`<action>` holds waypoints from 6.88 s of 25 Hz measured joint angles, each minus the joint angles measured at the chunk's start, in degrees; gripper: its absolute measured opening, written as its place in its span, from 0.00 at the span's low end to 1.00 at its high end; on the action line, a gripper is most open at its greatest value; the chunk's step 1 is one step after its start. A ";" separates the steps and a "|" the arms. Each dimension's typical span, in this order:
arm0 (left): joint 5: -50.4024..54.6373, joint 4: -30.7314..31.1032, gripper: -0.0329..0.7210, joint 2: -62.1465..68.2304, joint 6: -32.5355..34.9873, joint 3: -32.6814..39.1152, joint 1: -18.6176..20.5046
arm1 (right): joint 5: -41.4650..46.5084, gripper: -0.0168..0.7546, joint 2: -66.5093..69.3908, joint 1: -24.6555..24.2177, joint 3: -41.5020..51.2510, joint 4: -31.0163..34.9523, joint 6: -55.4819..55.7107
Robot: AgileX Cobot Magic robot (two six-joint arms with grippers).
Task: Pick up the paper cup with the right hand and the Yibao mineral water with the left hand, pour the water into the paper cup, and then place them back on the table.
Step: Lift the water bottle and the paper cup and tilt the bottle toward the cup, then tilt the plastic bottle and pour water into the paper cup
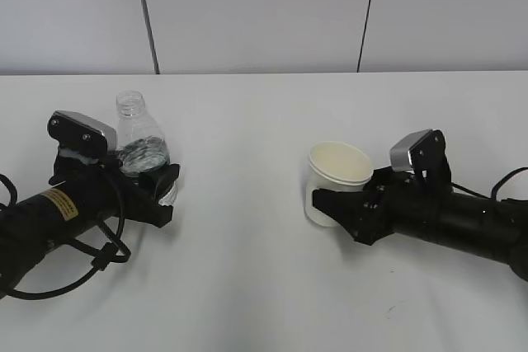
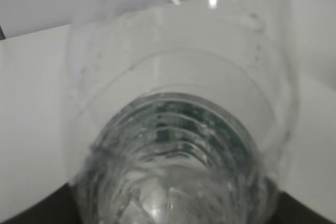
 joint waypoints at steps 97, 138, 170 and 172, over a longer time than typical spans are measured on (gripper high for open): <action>82.50 34.04 0.50 -28.05 6.50 -19.29 -11.49 | 12.91 0.70 0.21 14.04 -32.35 -38.74 35.80; 91.68 52.70 0.50 -28.05 6.68 -19.29 -13.72 | 13.68 0.70 0.21 14.27 -32.48 -39.30 35.90; 93.91 58.27 0.49 -28.05 6.68 -19.29 -14.90 | 13.80 0.70 0.21 14.27 -32.71 -39.61 36.00; 94.04 58.80 0.49 -28.05 6.68 -19.29 -15.23 | 13.80 0.70 0.21 14.27 -32.71 -39.72 36.00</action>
